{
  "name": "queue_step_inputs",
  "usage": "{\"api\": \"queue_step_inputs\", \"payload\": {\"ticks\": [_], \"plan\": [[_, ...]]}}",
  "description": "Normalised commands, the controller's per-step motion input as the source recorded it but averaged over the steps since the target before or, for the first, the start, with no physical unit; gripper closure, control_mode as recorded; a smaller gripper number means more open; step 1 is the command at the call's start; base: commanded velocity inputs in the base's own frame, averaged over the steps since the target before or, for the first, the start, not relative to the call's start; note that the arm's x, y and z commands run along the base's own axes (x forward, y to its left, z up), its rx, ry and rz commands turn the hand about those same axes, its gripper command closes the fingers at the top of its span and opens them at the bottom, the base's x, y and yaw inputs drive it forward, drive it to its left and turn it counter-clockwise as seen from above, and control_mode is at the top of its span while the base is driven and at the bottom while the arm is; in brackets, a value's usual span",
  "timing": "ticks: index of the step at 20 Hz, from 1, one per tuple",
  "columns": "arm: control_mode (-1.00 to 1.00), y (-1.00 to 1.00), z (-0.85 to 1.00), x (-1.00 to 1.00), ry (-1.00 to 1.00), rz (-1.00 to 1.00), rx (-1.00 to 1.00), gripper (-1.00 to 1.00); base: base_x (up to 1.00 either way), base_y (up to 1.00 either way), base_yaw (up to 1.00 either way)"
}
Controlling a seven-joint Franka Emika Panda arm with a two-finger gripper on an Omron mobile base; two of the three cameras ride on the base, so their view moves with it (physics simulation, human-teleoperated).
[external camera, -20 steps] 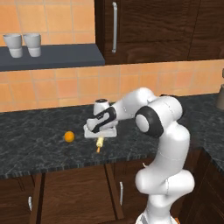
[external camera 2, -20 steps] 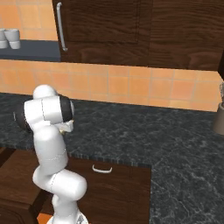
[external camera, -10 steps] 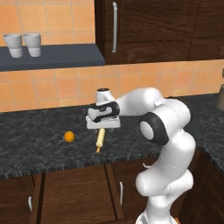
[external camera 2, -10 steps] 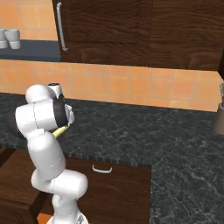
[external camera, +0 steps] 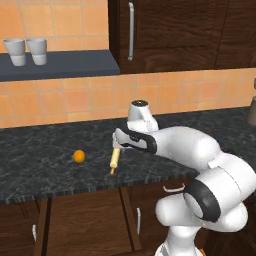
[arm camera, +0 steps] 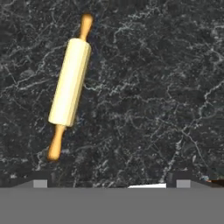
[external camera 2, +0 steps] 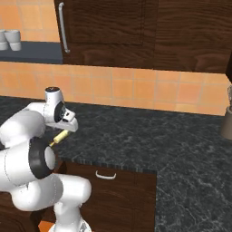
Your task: Pick the rolling pin from the drawer and place it on the counter.
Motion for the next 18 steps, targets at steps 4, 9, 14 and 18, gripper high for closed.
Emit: {"api": "queue_step_inputs", "payload": {"ticks": [4,9,14,18], "plan": [[-1.00,-0.41,0.67,-0.76,-0.17,0.00,0.06,-1.00,0.00,0.00,0.00],[-1.00,-0.49,0.54,-0.65,-0.15,0.00,0.11,-1.00,0.00,0.00,0.00],[-1.00,-0.45,0.48,-0.54,-0.17,0.01,0.11,-1.00,0.00,0.00,0.00],[-1.00,-0.27,0.58,-0.48,-0.19,0.05,0.08,-1.00,0.00,0.00,0.00]]}}
